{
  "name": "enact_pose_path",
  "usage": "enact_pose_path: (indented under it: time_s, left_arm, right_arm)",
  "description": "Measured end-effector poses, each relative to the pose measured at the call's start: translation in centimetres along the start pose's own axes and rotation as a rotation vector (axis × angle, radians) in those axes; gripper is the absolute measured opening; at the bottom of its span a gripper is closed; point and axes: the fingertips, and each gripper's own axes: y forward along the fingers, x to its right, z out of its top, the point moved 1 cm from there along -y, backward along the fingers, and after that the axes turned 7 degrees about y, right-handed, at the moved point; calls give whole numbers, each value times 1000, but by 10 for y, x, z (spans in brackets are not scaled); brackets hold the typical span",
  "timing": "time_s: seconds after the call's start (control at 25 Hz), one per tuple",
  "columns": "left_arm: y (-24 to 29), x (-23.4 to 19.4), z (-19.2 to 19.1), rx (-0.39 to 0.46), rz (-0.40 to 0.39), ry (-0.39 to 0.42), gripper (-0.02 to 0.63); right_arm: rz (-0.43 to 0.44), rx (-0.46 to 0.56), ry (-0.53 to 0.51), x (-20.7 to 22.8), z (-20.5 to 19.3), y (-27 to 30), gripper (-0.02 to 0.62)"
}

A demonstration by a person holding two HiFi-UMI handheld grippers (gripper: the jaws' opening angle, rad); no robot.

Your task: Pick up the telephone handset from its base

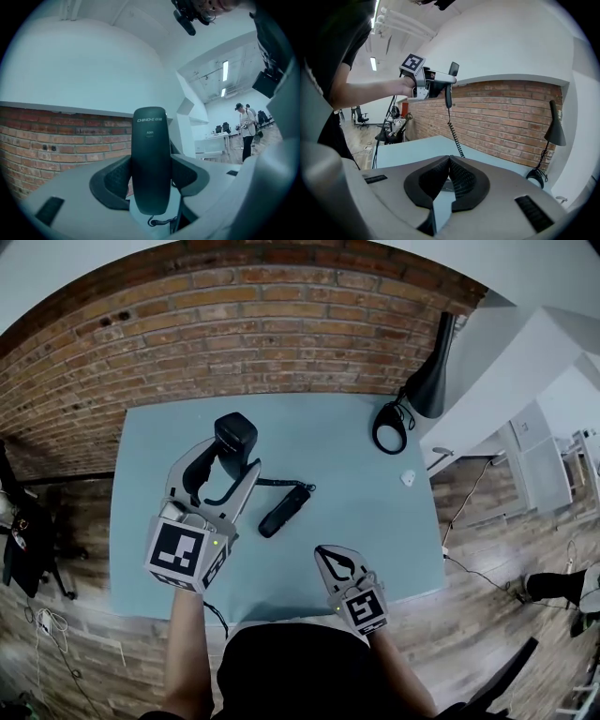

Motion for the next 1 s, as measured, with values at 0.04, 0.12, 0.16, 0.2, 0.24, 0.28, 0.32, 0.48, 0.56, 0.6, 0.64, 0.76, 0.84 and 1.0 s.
enact_pose_path:
  time_s: [0.04,0.12,0.16,0.2,0.24,0.28,0.32,0.48,0.56,0.6,0.64,0.76,0.84,1.0]
  left_arm:
    - [-4,0,4,12,0,5,273]
    - [-11,0,12,37,0,8,273]
    - [-15,-1,15,49,0,9,273]
    - [-19,-1,18,61,1,10,273]
    - [-23,-1,20,71,2,13,273]
    - [-27,-1,23,81,2,18,273]
    - [-30,0,25,91,3,25,273]
    - [-42,7,35,147,1,55,273]
    - [-47,12,38,168,1,70,273]
    - [-49,15,39,176,0,77,273]
    - [-51,18,39,185,-2,84,273]
    - [-58,31,37,197,-11,102,273]
    - [-64,38,30,191,-16,100,273]
    - [-72,49,17,193,-34,62,273]
  right_arm:
    - [0,12,-7,-1,3,0,23]
    - [-4,30,-11,-5,7,1,23]
    - [-6,39,-12,-7,10,2,23]
    - [-10,47,-11,-8,13,2,23]
    - [-15,55,-11,-9,16,2,23]
    - [-19,65,-13,-9,20,2,23]
    - [-23,76,-17,-10,25,1,23]
    - [-42,119,-27,-6,45,-4,23]
    - [-48,139,-35,-5,54,-7,23]
    - [-52,147,-39,-4,58,-8,23]
    - [-56,155,-39,-3,63,-10,23]
    - [-67,174,-40,-2,73,-16,23]
    - [-66,182,-42,-3,79,-17,23]
    - [-58,205,-49,-5,88,-16,23]
